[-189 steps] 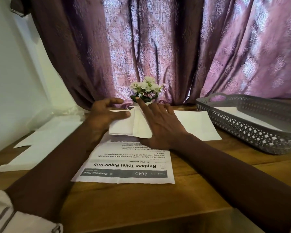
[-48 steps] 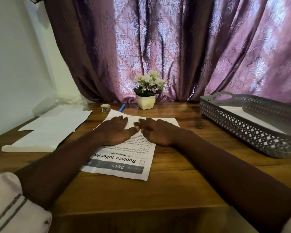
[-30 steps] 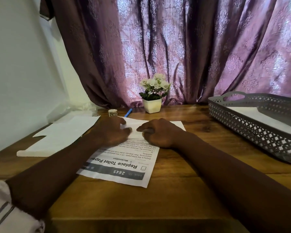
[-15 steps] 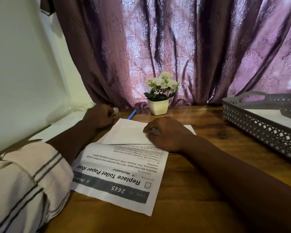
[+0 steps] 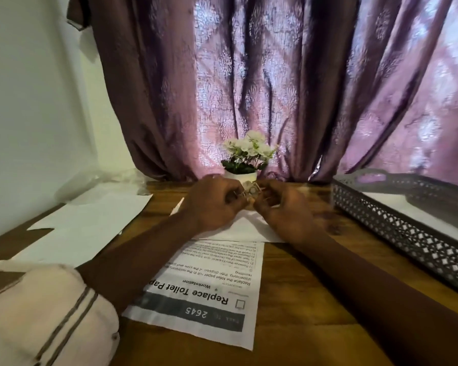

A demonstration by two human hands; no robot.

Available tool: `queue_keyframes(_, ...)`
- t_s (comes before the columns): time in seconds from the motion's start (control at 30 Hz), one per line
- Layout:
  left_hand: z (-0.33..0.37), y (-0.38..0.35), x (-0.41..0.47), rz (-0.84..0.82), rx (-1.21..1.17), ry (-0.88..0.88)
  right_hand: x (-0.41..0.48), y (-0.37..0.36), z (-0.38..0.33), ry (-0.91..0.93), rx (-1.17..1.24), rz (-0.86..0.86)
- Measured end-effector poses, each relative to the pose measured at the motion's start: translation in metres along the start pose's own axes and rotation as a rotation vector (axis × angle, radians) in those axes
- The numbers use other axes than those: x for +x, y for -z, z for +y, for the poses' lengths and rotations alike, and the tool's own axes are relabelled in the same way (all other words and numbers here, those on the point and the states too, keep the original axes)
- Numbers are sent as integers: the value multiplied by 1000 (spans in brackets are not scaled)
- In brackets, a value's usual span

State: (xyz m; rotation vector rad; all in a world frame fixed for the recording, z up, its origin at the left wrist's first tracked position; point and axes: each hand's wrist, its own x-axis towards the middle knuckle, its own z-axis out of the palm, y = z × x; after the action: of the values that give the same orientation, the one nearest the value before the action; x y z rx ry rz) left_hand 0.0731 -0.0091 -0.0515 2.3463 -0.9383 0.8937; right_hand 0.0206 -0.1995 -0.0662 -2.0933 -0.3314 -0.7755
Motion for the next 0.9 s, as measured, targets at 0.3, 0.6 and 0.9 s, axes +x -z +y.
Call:
queue_keyframes(0.3,3,-9,-8,-52,-65,-87,1,15,7,-61,27,24)
queue_keyframes(0.6,-8,-6,-4,85,180,178,0,15,-1,-95,209,21)
queue_keyframes(0.9,-75,17,-16,71,417,535,-4,17,-4,-183,280,-4)
